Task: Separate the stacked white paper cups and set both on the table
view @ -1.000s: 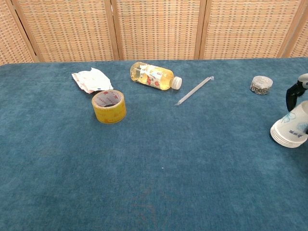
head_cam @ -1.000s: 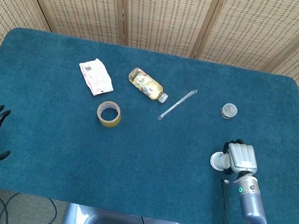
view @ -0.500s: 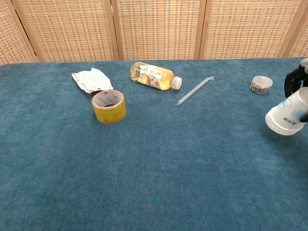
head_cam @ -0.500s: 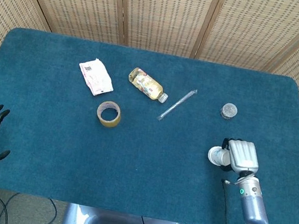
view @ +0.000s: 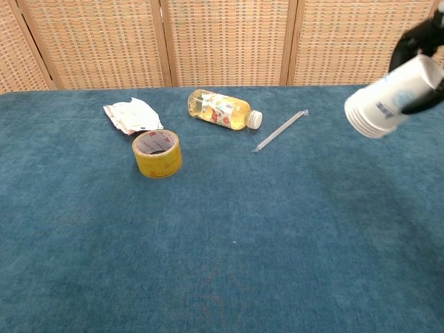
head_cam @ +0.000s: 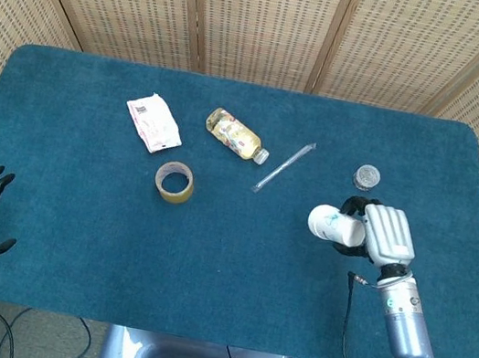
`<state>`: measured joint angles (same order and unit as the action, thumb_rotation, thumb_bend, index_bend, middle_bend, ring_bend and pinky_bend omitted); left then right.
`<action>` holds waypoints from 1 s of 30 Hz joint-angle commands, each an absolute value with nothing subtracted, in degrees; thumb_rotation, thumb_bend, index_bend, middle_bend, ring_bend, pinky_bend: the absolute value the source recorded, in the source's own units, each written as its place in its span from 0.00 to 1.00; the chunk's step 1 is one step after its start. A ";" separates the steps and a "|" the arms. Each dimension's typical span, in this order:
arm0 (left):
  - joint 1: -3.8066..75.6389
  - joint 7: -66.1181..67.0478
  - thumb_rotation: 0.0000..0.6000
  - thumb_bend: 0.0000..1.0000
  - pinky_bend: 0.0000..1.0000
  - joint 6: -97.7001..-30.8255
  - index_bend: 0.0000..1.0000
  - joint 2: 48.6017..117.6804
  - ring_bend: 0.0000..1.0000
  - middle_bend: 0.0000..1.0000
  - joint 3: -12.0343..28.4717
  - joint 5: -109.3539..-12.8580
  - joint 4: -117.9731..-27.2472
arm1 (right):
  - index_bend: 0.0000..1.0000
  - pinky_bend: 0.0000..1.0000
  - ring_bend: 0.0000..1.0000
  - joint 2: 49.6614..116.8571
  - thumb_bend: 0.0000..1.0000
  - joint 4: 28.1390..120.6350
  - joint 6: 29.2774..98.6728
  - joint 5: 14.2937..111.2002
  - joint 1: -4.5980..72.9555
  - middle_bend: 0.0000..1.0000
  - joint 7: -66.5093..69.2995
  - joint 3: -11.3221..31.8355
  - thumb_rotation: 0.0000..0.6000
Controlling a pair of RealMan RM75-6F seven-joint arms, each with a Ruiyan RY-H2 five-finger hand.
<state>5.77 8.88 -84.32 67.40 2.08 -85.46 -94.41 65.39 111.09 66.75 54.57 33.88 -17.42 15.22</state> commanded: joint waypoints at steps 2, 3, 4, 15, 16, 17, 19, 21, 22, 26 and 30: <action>6.13 7.76 1.00 0.18 0.00 -83.67 0.00 67.76 0.00 0.00 2.22 -85.13 -93.49 | 0.70 0.67 0.45 65.37 0.15 116.13 66.28 53.32 34.55 0.60 -12.57 18.55 1.00; 6.25 7.50 1.00 0.18 0.00 -83.41 0.00 67.82 0.00 0.00 2.29 -84.95 -93.29 | 0.70 0.67 0.45 65.54 0.15 116.98 65.67 52.57 35.04 0.60 -11.92 19.11 1.00; 6.31 7.28 1.00 0.18 0.00 -83.23 0.00 67.86 0.00 0.00 2.33 -84.80 -93.18 | 0.70 0.67 0.45 65.66 0.15 117.25 65.41 52.11 35.39 0.60 -11.82 19.39 1.00; 7.16 4.07 1.00 0.18 0.00 -81.20 0.00 68.20 0.00 0.00 2.89 -83.14 -91.19 | 0.70 0.67 0.45 69.58 0.15 118.73 64.45 46.75 40.79 0.60 -12.95 22.24 1.00; 7.22 3.88 1.00 0.18 0.00 -81.05 0.00 68.25 0.00 0.00 2.89 -83.08 -91.04 | 0.70 0.67 0.45 69.79 0.15 118.78 64.58 46.40 41.16 0.60 -13.24 22.39 1.00; 7.29 3.67 1.00 0.18 0.00 -80.90 0.00 68.33 0.00 0.00 2.91 -83.00 -90.87 | 0.70 0.67 0.45 69.98 0.15 118.86 64.66 45.97 41.54 0.60 -13.38 22.64 1.00; 7.44 3.35 1.00 0.18 0.00 -80.54 0.00 68.46 0.00 0.00 2.93 -82.80 -90.60 | 0.70 0.67 0.45 70.33 0.15 119.04 64.91 45.26 42.14 0.60 -13.37 23.25 1.00; 7.63 3.07 1.00 0.18 0.00 -80.00 0.00 68.67 0.00 0.00 2.97 -82.43 -90.27 | 0.70 0.67 0.45 70.68 0.15 119.25 65.26 44.35 42.82 0.60 -13.31 24.01 1.00; 7.71 2.99 1.00 0.18 0.00 -79.81 0.00 68.76 0.00 0.00 2.97 -82.33 -90.15 | 0.70 0.67 0.45 70.79 0.15 119.32 65.35 44.03 43.05 0.60 -13.26 24.27 1.00; 8.16 2.90 1.00 0.18 0.00 -78.86 0.00 69.21 0.00 0.00 3.07 -81.80 -89.57 | 0.70 0.67 0.45 71.24 0.15 119.76 65.24 41.88 44.03 0.60 -11.98 25.81 1.00; 9.62 2.61 1.00 0.18 0.00 -77.06 0.00 69.94 0.00 0.00 3.74 -81.36 -89.34 | 0.70 0.67 0.45 70.91 0.15 119.07 63.52 38.83 44.60 0.60 -8.25 28.02 1.00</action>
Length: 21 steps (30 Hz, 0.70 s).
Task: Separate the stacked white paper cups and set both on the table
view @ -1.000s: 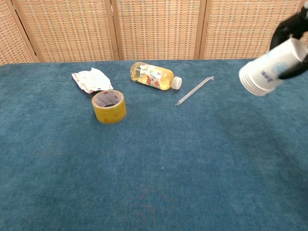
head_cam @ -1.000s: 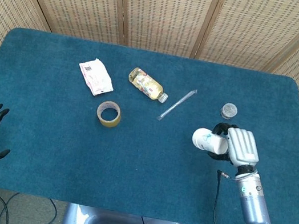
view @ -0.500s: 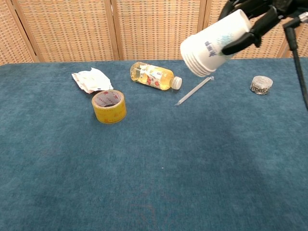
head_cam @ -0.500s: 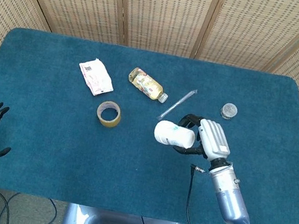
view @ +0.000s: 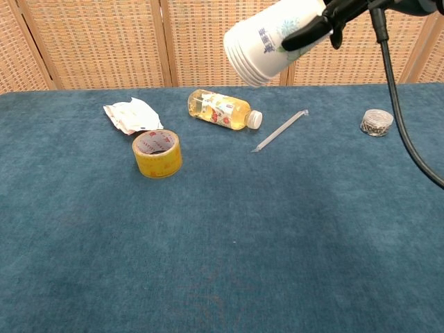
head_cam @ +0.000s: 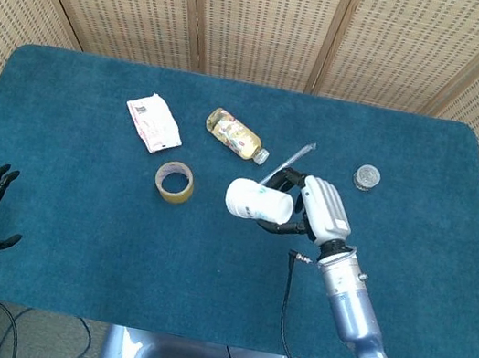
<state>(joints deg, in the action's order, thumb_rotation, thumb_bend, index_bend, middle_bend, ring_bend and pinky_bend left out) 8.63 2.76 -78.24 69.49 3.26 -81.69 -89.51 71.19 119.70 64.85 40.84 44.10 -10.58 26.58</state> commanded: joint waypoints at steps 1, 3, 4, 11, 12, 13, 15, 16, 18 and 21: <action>9.86 2.58 1.00 0.18 0.00 -76.80 0.00 69.99 0.00 0.00 3.86 -81.27 -89.39 | 0.70 0.67 0.45 70.76 0.15 118.72 63.18 38.68 44.69 0.60 -7.90 28.10 1.00; 10.54 2.27 1.00 0.18 0.00 -76.29 0.00 70.19 0.00 0.00 4.29 -81.25 -89.75 | 0.70 0.67 0.45 70.62 0.15 117.86 62.50 38.38 44.93 0.60 -7.22 28.20 1.00; 10.87 1.93 1.00 0.18 0.00 -76.13 0.00 70.33 0.00 0.00 4.59 -81.22 -90.00 | 0.70 0.67 0.45 70.61 0.15 117.34 62.11 38.15 45.15 0.60 -7.02 28.22 1.00; 15.00 -4.18 1.00 0.18 0.00 -74.02 0.00 72.30 0.00 0.00 7.97 -81.80 -93.04 | 0.70 0.67 0.45 71.25 0.15 113.89 60.08 36.58 47.53 0.60 -6.54 28.49 1.00; 15.51 -5.62 1.00 0.18 0.00 -73.83 0.00 72.72 0.00 0.00 8.34 -82.02 -93.01 | 0.70 0.67 0.45 71.33 0.15 113.64 59.97 36.36 47.78 0.60 -6.53 28.49 1.00; 16.11 -7.70 1.00 0.18 0.00 -73.67 0.00 73.37 0.00 0.00 8.86 -82.29 -93.09 | 0.70 0.67 0.45 71.40 0.15 113.36 59.81 36.16 48.05 0.60 -6.54 28.49 1.00; 17.41 -12.76 1.00 0.18 0.00 -72.92 0.01 74.97 0.00 0.00 9.96 -82.34 -93.00 | 0.70 0.67 0.45 71.60 0.15 112.74 59.56 35.75 48.59 0.60 -6.51 28.53 1.00; 18.08 -15.58 1.00 0.18 0.00 -72.36 0.02 75.77 0.00 0.00 10.45 -82.27 -92.92 | 0.70 0.67 0.45 71.71 0.15 112.47 59.46 35.59 48.81 0.60 -6.43 28.53 1.00; 19.99 -24.63 1.00 0.18 0.00 -70.74 0.05 78.59 0.00 0.00 12.28 -81.46 -92.98 | 0.70 0.67 0.45 71.96 0.15 111.72 59.10 35.22 49.30 0.60 -6.31 28.41 1.00; 21.85 -31.88 1.00 0.18 0.00 -68.54 0.10 80.69 0.00 0.00 13.33 -80.76 -91.91 | 0.70 0.67 0.45 72.14 0.15 111.08 58.87 34.92 49.71 0.60 -6.25 28.14 1.00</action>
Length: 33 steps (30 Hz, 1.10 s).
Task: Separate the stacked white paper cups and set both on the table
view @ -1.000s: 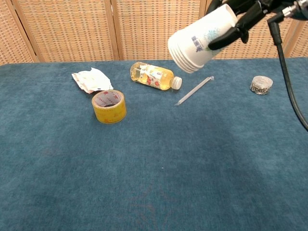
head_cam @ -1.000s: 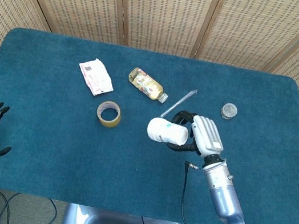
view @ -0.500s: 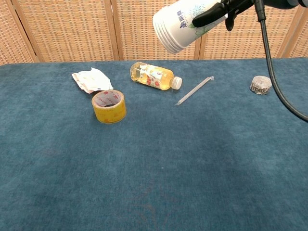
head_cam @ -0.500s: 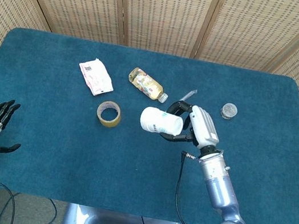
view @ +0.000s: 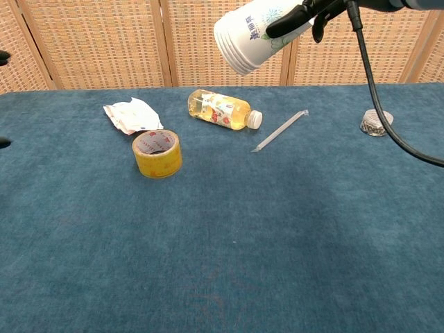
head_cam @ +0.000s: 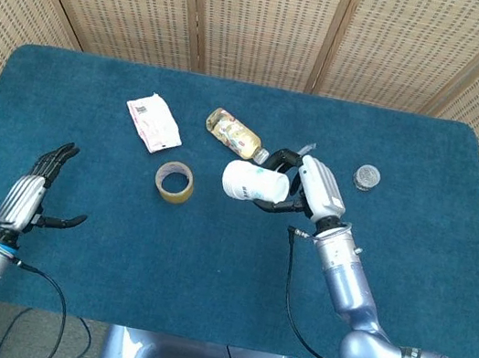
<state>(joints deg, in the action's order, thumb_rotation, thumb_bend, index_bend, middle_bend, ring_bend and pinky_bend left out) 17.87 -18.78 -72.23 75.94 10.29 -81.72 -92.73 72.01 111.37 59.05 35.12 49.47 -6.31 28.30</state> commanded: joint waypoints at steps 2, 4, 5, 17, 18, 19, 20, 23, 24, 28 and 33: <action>23.40 -36.71 1.00 0.18 0.00 -66.51 0.14 82.28 0.00 0.00 14.35 -79.61 -91.37 | 0.70 0.67 0.45 72.20 0.15 110.65 58.65 34.56 50.00 0.60 -6.24 27.93 1.00; 24.77 -40.26 1.00 0.18 0.00 -64.97 0.18 83.93 0.00 0.00 15.40 -78.51 -90.78 | 0.70 0.67 0.45 72.24 0.15 110.37 58.49 34.32 50.29 0.60 -6.29 27.79 1.00; 25.43 -41.44 1.00 0.18 0.00 -64.40 0.19 84.74 0.00 0.00 15.89 -78.09 -90.19 | 0.70 0.67 0.45 72.22 0.15 110.26 58.48 34.23 50.43 0.60 -6.35 27.77 1.00; 31.44 -51.63 1.00 0.18 0.00 -61.35 0.35 92.02 0.00 0.00 18.10 -78.64 -82.77 | 0.70 0.67 0.45 72.04 0.15 110.23 58.77 33.51 51.70 0.60 -6.72 27.43 1.00; 31.92 -52.42 1.00 0.18 0.00 -61.09 0.36 92.40 0.00 0.00 18.12 -78.83 -82.19 | 0.70 0.67 0.45 71.99 0.15 110.24 58.85 33.47 51.75 0.60 -6.78 27.32 1.00; 32.32 -53.07 1.00 0.18 0.00 -60.75 0.36 92.61 0.00 0.00 18.15 -78.92 -81.78 | 0.70 0.67 0.45 71.94 0.15 110.26 58.87 33.43 51.77 0.60 -6.81 27.25 1.00; 32.77 -53.67 1.00 0.18 0.00 -60.37 0.36 92.77 0.00 0.00 18.24 -79.01 -81.36 | 0.70 0.67 0.45 71.87 0.15 110.29 58.85 33.38 51.79 0.60 -6.82 27.17 1.00; 34.24 -56.24 1.00 0.18 0.00 -59.12 0.36 92.77 0.00 0.00 18.00 -80.28 -80.15 | 0.70 0.67 0.45 71.61 0.15 110.29 58.71 33.18 51.80 0.60 -6.70 26.99 1.00; 34.85 -57.34 1.00 0.19 0.00 -58.50 0.36 92.59 0.00 0.00 17.73 -81.07 -79.78 | 0.70 0.67 0.45 71.51 0.15 110.30 58.61 33.13 51.81 0.60 -6.64 26.95 1.00; 37.27 -62.33 1.00 0.18 0.00 -56.71 0.37 91.80 0.00 0.00 16.55 -84.25 -77.79 | 0.70 0.67 0.45 71.31 0.15 110.35 58.37 33.07 51.94 0.60 -6.52 26.70 1.00; 38.93 -65.54 1.00 0.19 0.00 -56.61 0.37 91.57 0.00 0.00 15.10 -86.23 -75.77 | 0.70 0.67 0.45 71.17 0.15 110.18 58.14 33.09 52.04 0.60 -6.28 26.40 1.00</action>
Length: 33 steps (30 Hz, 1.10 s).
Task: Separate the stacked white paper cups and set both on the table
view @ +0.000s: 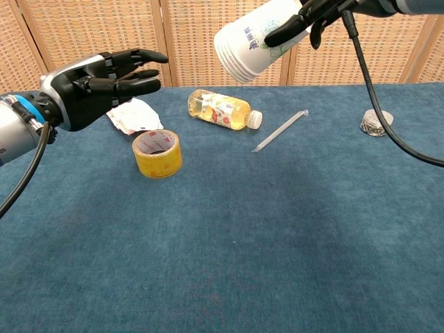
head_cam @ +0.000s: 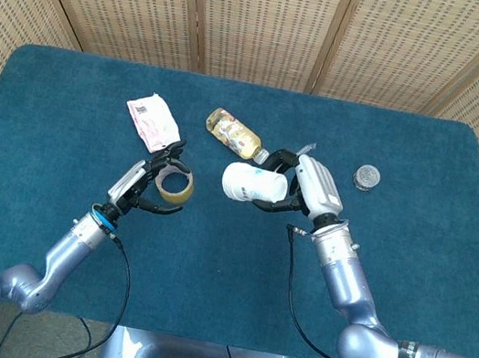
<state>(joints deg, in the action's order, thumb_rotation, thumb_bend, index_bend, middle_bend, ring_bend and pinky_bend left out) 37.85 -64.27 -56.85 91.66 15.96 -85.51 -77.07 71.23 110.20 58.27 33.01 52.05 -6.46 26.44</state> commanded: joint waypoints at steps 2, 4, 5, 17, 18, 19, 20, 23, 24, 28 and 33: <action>39.38 -66.54 1.00 0.19 0.00 -56.51 0.37 91.72 0.00 0.00 14.99 -86.04 -75.22 | 0.70 0.67 0.45 71.10 0.15 110.12 58.04 33.20 52.03 0.60 -6.11 26.32 1.00; 40.10 -67.55 1.00 0.18 0.00 -56.12 0.38 91.89 0.00 0.00 14.81 -85.98 -74.33 | 0.70 0.67 0.45 71.02 0.15 110.10 57.94 33.28 52.04 0.60 -6.04 26.18 1.00; 40.47 -67.90 1.00 0.18 0.00 -55.95 0.38 91.99 0.00 0.00 14.72 -86.06 -73.95 | 0.70 0.67 0.45 70.99 0.15 110.10 57.91 33.34 52.06 0.60 -6.04 26.12 1.00; 43.42 -70.13 1.00 0.18 0.00 -56.50 0.45 95.02 0.00 0.00 14.29 -85.91 -71.51 | 0.70 0.67 0.45 70.53 0.15 110.32 57.81 33.84 51.95 0.60 -5.79 25.44 1.00; 43.52 -70.06 1.00 0.18 0.00 -56.68 0.46 95.22 0.00 0.00 14.25 -85.83 -71.44 | 0.70 0.67 0.45 70.51 0.15 110.32 57.80 33.85 51.95 0.60 -5.76 25.42 1.00; 43.62 -70.00 1.00 0.18 0.00 -56.82 0.46 95.38 0.00 0.00 14.25 -85.71 -71.38 | 0.70 0.67 0.45 70.50 0.15 110.31 57.80 33.89 51.95 0.60 -5.73 25.37 1.00; 43.76 -69.94 1.00 0.18 0.00 -56.89 0.46 95.57 0.00 0.00 14.29 -85.56 -71.30 | 0.70 0.67 0.45 70.50 0.15 110.33 57.79 33.93 51.93 0.60 -5.69 25.29 1.00; 44.16 -69.60 1.00 0.18 0.00 -57.11 0.47 96.19 0.00 0.00 14.55 -84.85 -70.89 | 0.70 0.67 0.45 70.46 0.15 110.31 57.69 34.06 51.89 0.60 -5.60 25.07 1.00; 44.26 -69.50 1.00 0.19 0.00 -57.17 0.48 96.33 0.00 0.00 14.57 -84.72 -70.80 | 0.70 0.67 0.45 70.46 0.15 110.30 57.67 34.11 51.88 0.60 -5.56 25.01 1.00; 44.99 -68.60 1.00 0.19 0.00 -57.01 0.49 97.22 0.00 0.00 14.78 -84.00 -70.12 | 0.70 0.67 0.45 70.61 0.15 110.15 57.51 34.25 51.97 0.60 -5.56 24.72 1.00; 45.98 -68.38 1.00 0.22 0.00 -56.52 0.49 98.22 0.00 0.00 14.88 -83.47 -69.66 | 0.70 0.67 0.45 70.87 0.15 109.86 57.58 34.37 52.17 0.60 -5.75 24.43 1.00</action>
